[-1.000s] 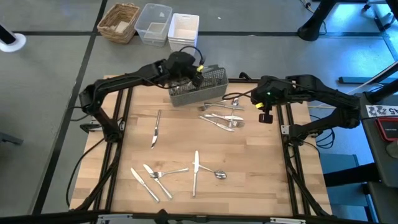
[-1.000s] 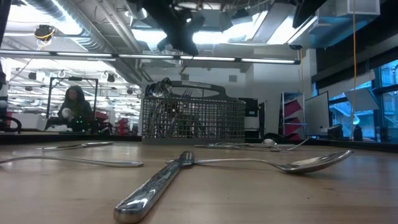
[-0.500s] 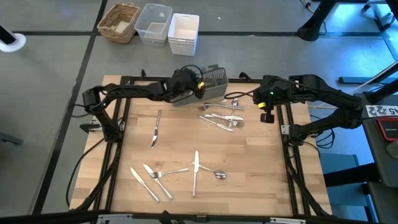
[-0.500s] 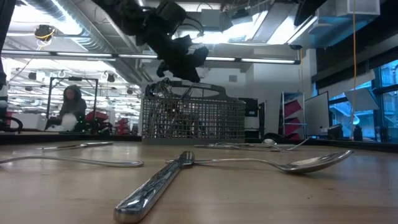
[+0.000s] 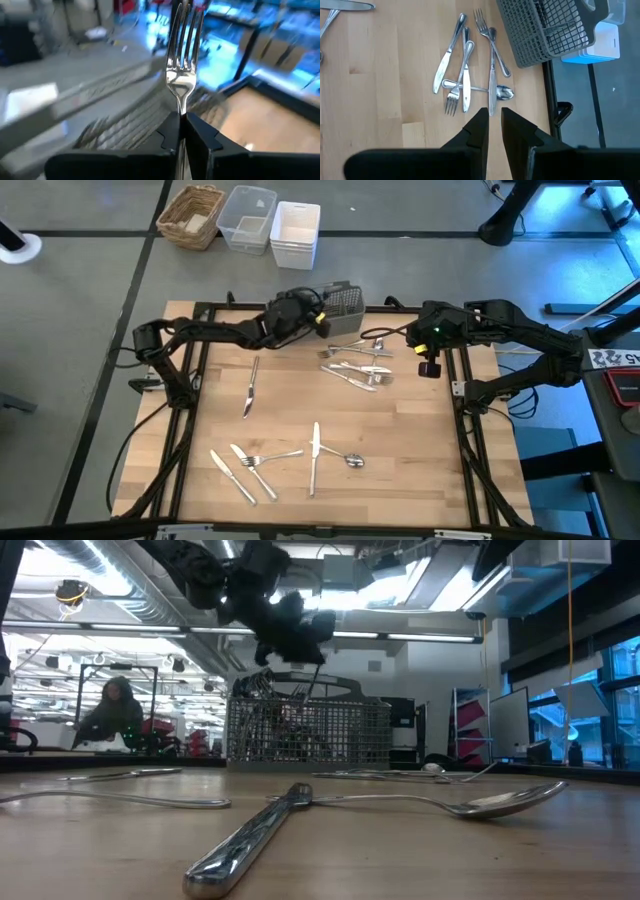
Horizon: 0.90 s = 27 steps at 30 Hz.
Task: Sort silverware
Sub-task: Put the silver fork into the silverware rack
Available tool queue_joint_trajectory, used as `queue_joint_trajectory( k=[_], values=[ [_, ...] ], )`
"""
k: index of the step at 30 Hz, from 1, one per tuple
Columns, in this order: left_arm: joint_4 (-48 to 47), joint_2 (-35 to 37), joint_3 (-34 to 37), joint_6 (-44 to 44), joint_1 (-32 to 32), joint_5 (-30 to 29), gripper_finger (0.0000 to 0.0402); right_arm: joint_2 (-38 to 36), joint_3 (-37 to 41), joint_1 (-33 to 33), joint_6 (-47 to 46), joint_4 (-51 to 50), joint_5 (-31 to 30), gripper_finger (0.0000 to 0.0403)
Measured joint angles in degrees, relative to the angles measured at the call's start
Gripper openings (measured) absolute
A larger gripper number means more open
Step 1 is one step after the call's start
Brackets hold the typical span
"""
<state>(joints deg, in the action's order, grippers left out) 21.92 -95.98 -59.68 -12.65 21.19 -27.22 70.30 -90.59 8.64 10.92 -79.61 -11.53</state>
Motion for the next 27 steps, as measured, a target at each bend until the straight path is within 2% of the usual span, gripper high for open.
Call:
queue_joint_trajectory(
  k=[5,10,22,27],
  values=[
    [8.06,0.07,-0.07,9.08,-0.07,-1.7,0.0013,0.0,0.0,0.0,0.02,0.0,0.0,0.0053],
    [5.41,0.1,-0.09,14.03,1.36,-6.51,0.0014,0.0,0.0,0.0,0.02,0.0,0.0,0.0053],
    [-2.73,-3.26,-0.08,9.54,3.7,-6.4,0.0016,0.0,0.0,0.0,0.03,0.24,0.0,0.0053],
    [-7.06,-3.24,-0.08,7.12,2.76,-6.32,0.0048,0.0,0.0,0.0,-0.02,0.26,0.02,0.0053]
  ],
)
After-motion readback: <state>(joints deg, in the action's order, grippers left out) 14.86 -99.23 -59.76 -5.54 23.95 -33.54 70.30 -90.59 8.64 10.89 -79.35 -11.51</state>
